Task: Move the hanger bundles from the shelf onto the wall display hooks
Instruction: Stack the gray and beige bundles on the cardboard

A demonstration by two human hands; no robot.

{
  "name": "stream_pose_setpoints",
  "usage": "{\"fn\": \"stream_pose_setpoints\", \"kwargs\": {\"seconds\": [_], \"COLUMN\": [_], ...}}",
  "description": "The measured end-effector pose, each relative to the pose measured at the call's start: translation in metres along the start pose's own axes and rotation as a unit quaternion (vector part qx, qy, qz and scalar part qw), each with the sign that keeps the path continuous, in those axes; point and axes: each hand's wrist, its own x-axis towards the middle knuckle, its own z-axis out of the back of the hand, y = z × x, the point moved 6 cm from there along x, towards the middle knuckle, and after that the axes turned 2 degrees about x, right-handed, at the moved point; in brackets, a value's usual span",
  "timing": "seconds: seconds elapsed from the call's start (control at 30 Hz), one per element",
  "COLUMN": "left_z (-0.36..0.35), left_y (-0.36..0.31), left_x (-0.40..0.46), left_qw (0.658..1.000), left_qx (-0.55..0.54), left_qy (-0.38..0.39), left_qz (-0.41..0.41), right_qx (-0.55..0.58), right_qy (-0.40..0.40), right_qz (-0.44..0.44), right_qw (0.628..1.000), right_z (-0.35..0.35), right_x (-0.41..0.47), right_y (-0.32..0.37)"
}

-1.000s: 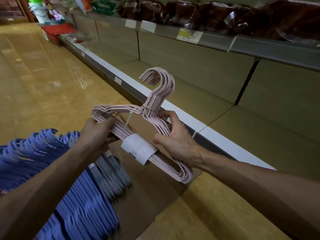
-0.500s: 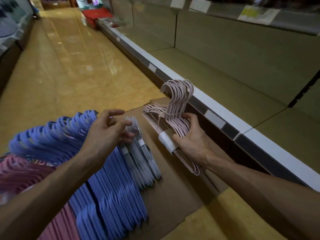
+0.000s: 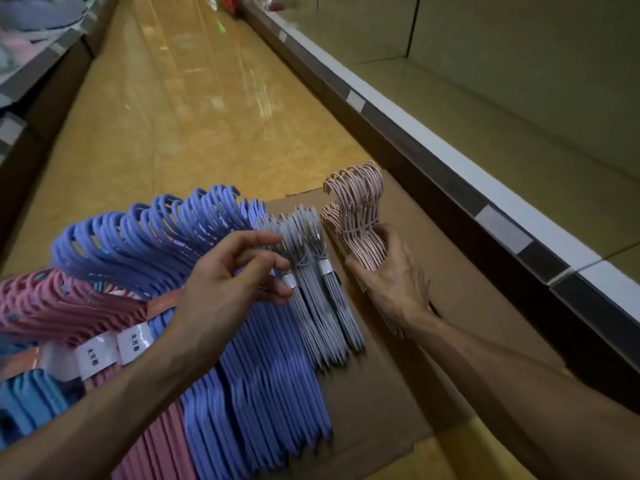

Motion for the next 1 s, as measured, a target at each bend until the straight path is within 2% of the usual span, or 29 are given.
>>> {"fn": "stream_pose_setpoints", "kwargs": {"seconds": [0.4,0.7,0.8,1.0], "left_z": [0.005,0.012,0.018,0.034], "left_y": [-0.004,-0.022,-0.031,-0.045], "left_x": [-0.002,-0.016,-0.026,-0.055], "left_qw": [1.000,0.999,0.998,0.997], "left_qx": [0.015,0.035,0.049,0.072], "left_qy": [-0.012,-0.033,-0.032,-0.035], "left_qz": [-0.013,-0.013,-0.012,-0.009], "right_qx": [0.024,0.116,0.082,-0.092], "right_qy": [0.020,0.167,0.190,0.198], "right_qz": [-0.007,0.005,-0.001,0.027], "right_qw": [0.999,0.979,0.978,0.975], "right_z": [-0.018,0.001,0.013,0.039], "right_x": [0.003,-0.003,-0.009,-0.033], "right_y": [-0.014,0.003,0.013,0.032]}}
